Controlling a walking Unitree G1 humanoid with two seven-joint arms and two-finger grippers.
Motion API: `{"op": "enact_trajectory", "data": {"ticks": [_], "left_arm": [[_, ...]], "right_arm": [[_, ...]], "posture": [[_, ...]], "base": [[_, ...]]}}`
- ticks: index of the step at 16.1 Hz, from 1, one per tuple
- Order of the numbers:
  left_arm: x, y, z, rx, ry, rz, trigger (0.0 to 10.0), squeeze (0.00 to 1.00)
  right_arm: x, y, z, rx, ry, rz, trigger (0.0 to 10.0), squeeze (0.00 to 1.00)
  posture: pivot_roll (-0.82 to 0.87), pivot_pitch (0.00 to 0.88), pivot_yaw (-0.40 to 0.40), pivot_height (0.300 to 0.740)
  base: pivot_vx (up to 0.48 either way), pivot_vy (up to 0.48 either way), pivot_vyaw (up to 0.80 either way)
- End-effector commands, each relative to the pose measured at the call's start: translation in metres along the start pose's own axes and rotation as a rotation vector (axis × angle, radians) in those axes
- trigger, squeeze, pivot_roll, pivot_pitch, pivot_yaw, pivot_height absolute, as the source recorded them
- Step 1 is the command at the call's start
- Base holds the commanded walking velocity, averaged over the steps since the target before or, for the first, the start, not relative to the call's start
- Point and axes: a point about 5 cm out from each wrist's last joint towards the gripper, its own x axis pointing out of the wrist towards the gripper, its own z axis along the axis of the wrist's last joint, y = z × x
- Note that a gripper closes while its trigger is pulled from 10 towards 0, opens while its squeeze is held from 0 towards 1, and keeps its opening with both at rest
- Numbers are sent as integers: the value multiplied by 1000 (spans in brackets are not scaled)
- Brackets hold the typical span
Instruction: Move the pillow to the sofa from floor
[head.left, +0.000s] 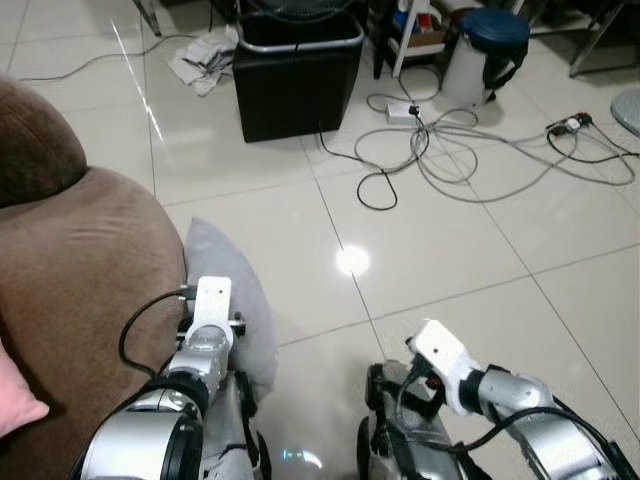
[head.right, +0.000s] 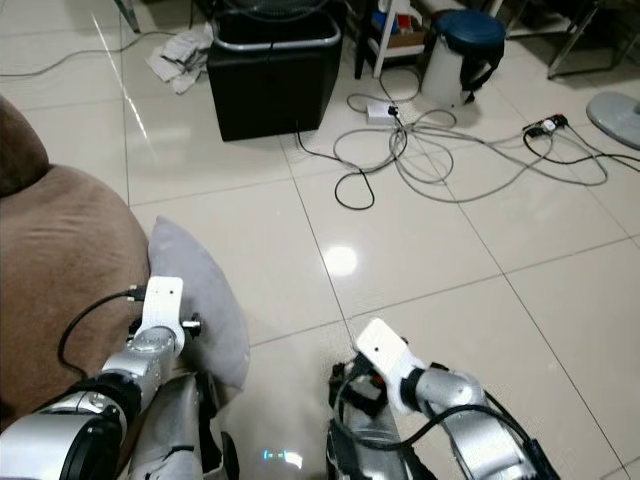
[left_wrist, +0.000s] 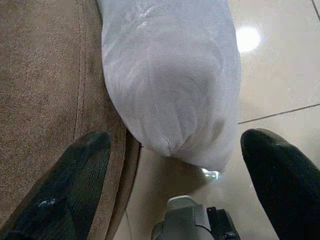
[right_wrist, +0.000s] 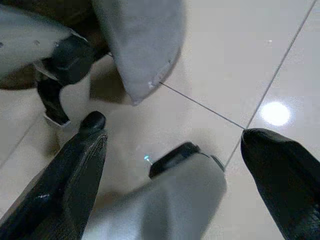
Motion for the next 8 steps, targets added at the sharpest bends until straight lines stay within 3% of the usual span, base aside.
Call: {"op": "enact_trajectory", "data": {"ticks": [1,2,3,5,8], "left_arm": [[0,2,-7,-34,6,20,6549,0],[0,3,-6,-49,-1,22,6824,0],[-1,0,-4,-109,-17,8,10000,0],[-2,-5,-5,-134,-20,-14,10000,0],[-3,-6,-4,-85,-65,15,10000,0]], "right_arm": [[-5,-7,-11,2,18,-17,10000,0],[-5,-9,-14,4,20,-20,10000,0],[-5,-10,-21,5,30,-23,10000,0],[-4,-8,-37,10,52,-24,10000,0],[3,-1,-52,46,42,-65,10000,0]], "posture": [[-217,259,-57,594],[-217,259,-57,594],[-223,269,-65,594],[-226,286,-78,594],[-218,305,-100,594]], "base": [[0,0,0],[0,0,0],[0,0,0],[0,0,0],[0,0,0]]}}
